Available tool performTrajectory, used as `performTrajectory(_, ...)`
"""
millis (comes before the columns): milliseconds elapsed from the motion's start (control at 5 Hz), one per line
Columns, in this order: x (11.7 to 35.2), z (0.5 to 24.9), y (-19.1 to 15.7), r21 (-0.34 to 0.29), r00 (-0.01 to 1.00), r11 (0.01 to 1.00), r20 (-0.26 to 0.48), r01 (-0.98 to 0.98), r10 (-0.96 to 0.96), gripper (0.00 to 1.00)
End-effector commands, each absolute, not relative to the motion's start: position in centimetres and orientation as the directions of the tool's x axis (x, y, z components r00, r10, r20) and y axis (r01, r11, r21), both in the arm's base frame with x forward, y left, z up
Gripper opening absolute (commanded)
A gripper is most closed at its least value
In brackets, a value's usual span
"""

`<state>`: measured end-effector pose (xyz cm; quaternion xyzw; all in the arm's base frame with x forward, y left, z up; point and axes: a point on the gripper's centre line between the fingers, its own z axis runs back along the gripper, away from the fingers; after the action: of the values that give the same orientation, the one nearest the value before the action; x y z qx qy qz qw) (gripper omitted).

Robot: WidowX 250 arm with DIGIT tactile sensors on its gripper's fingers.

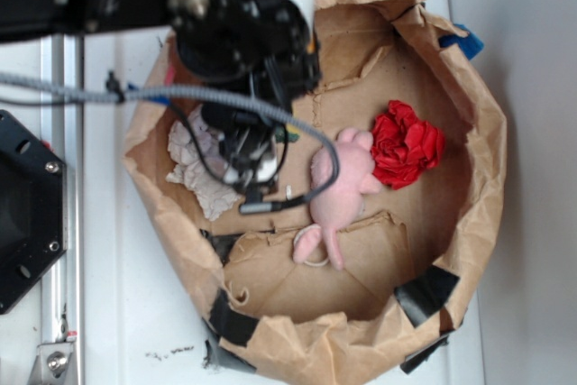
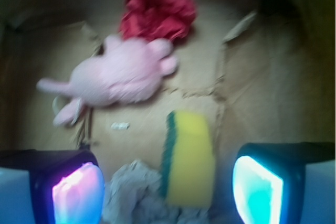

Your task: Grab the green sponge.

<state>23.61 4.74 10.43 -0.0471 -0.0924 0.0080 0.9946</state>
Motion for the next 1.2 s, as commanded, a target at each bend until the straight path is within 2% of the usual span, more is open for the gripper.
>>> performTrajectory(0, 24.1, 9.8, 6.0, -0.089, 0.977, 0.995, 0.204, -0.038, 0.055, 1.00)
performTrajectory(600, 23.8, 8.5, 6.5, -0.087, 0.980, 0.996, 0.190, -0.037, 0.053, 1.00)
performTrajectory(1000, 23.0, 6.6, 5.1, -0.135, 0.980, 0.991, 0.198, -0.001, 0.028, 1.00)
